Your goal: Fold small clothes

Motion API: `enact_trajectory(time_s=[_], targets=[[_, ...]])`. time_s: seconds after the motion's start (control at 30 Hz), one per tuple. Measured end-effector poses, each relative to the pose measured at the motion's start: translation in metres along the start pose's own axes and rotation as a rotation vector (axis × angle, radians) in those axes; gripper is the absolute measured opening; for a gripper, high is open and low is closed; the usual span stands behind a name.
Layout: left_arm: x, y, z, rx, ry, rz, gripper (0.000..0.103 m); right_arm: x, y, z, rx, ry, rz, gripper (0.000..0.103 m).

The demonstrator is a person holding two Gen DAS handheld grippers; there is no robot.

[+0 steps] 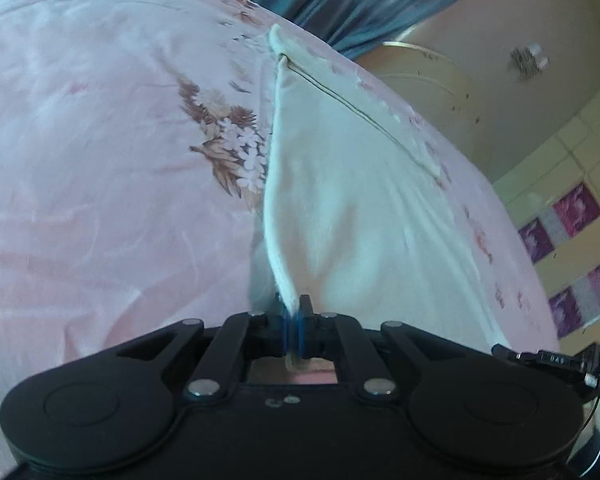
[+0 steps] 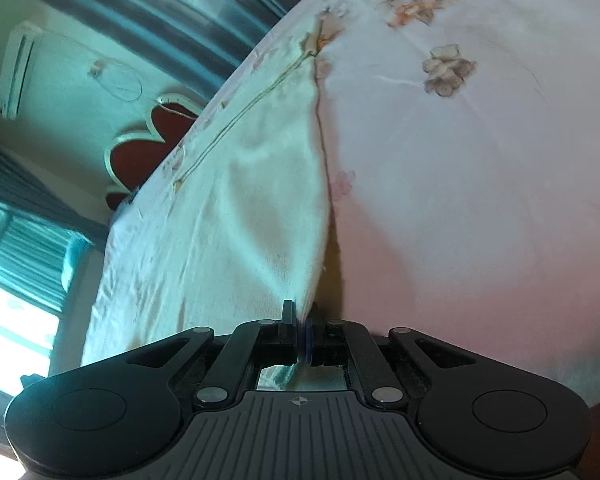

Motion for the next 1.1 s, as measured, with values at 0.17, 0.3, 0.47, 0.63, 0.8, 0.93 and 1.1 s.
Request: enact_trajectory(time_s=[0.17, 0.3, 0.47, 0.63, 0.8, 0.93, 1.1], targets=[[0.013, 0.012, -0.009, -0.015, 0.076, -0.011, 0.004, 0.014, -0.02, -0.011, 0.046, 0.054, -0.027, 0.002], [0.041, 0.03, -0.019, -0.063, 0.17, -0.016, 0.004, 0.042, -0.043, -0.013, 0.058, 0.103, -0.064, 0.002], [0.08, 0.054, -0.01, -0.096, 0.233, -0.006, 0.004, 0.085, -0.065, -0.004, 0.03, 0.168, -0.107, 0.002], [0.127, 0.069, 0.017, -0.126, 0.287, -0.028, 0.004, 0.14, -0.082, 0.025, -0.001, 0.22, -0.121, 0.002], [0.18, 0.08, 0.055, -0.136, 0.31, -0.023, 0.004, 0.188, -0.091, 0.066, -0.036, 0.256, -0.129, 0.002], [0.215, 0.083, 0.092, -0.136, 0.29, -0.027, 0.004, 0.227, -0.093, 0.101, -0.045, 0.281, -0.104, 0.002], [0.24, 0.082, 0.13, -0.132, 0.26, 0.001, 0.004, 0.263, -0.092, 0.136, -0.064, 0.296, -0.093, 0.002]])
Point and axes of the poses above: each gripper's, at about its wrist camera, not at the fingertips, and z roughly the way its jaws point, y to its right, x to its top, the point moved 8 cm from there along z, roughly the way its jaws point, and after that the axes turned 10 degrees about y, right-handed, at the moved point
